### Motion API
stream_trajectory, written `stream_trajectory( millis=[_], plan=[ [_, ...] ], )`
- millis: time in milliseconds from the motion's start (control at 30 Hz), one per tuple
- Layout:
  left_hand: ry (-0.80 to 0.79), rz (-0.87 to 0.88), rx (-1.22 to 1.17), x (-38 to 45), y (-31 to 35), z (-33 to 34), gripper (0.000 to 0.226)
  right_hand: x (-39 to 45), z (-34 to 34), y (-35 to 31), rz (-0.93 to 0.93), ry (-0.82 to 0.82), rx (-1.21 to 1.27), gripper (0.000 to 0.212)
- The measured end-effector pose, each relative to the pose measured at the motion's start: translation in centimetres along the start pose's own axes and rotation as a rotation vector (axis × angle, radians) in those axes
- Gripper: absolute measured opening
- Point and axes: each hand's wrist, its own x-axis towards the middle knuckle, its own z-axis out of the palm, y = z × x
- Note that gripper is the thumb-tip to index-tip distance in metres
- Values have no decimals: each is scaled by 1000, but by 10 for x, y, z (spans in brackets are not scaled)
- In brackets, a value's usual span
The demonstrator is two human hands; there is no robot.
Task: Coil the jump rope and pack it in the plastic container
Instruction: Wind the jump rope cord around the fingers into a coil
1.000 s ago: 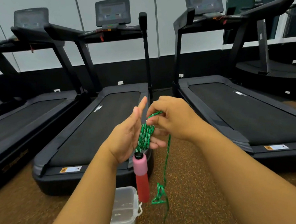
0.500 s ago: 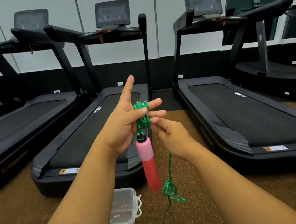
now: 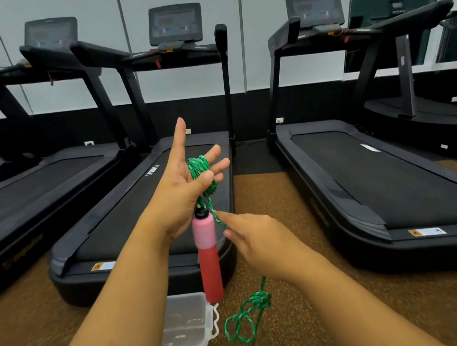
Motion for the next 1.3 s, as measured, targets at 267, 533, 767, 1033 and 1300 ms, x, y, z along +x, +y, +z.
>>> stream_trajectory(
  millis=[267,533,767,1033,1300],
  plan=[
    [41,-36,-93,0,-6,-1,70,1,-14,-8,-131,93,-121,33],
    [-66,-167,42,-7,-13,7,56,18,-46,-19,-237,255,-239,24],
    [-152,-205,-82,-12,-17,14,52,36,-76,-9,-104,304,-206,16],
    [-241,-208,-215,-17,-2,19,65,43,-76,22,139,329,127,5],
    [-228,-131,-294,-10,16,21,74,27,-43,22,243,265,449,20]
  ],
)
